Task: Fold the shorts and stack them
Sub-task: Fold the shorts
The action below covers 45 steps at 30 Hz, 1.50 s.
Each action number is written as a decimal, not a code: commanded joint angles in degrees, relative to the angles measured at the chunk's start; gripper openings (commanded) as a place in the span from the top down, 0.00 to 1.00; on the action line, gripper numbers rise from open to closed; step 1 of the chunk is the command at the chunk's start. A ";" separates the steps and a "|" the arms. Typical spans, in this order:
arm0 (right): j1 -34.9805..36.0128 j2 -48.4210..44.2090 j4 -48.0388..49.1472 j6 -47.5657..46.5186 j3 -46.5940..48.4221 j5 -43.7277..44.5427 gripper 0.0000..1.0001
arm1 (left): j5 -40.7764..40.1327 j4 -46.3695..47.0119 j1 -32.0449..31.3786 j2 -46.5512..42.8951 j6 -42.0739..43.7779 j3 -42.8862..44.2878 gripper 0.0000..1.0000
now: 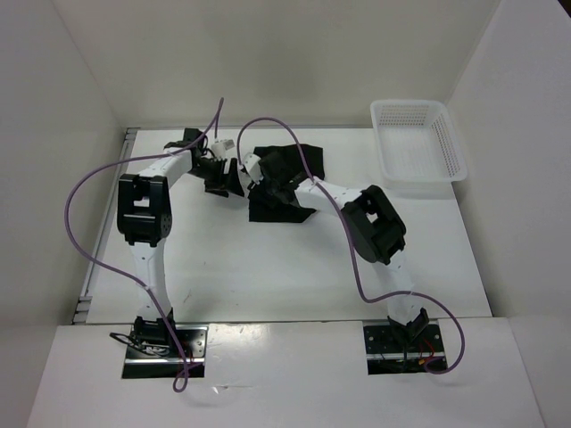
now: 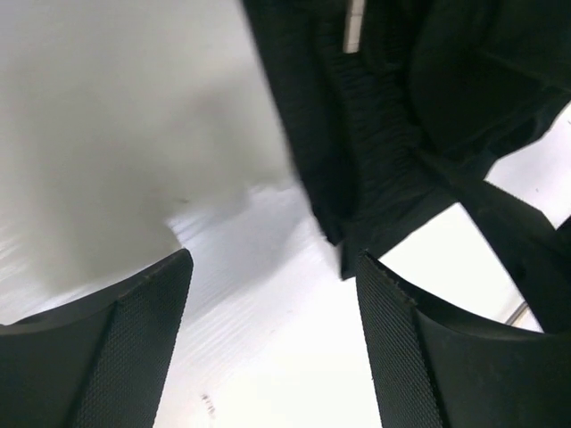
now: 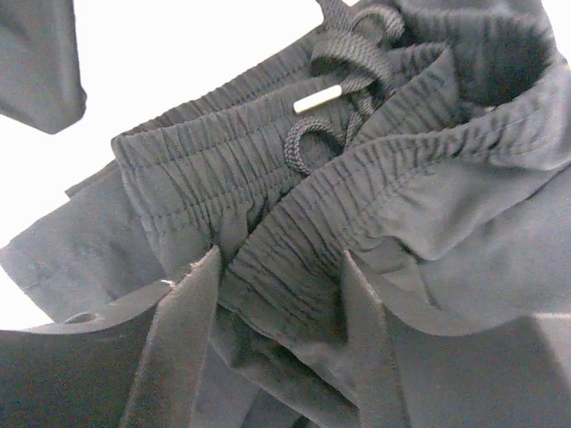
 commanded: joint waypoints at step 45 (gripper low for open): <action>-0.22 -2.80 -7.93 21.58 10.77 -11.69 1.00 | 10.80 3.56 -4.12 3.92 0.36 2.47 0.72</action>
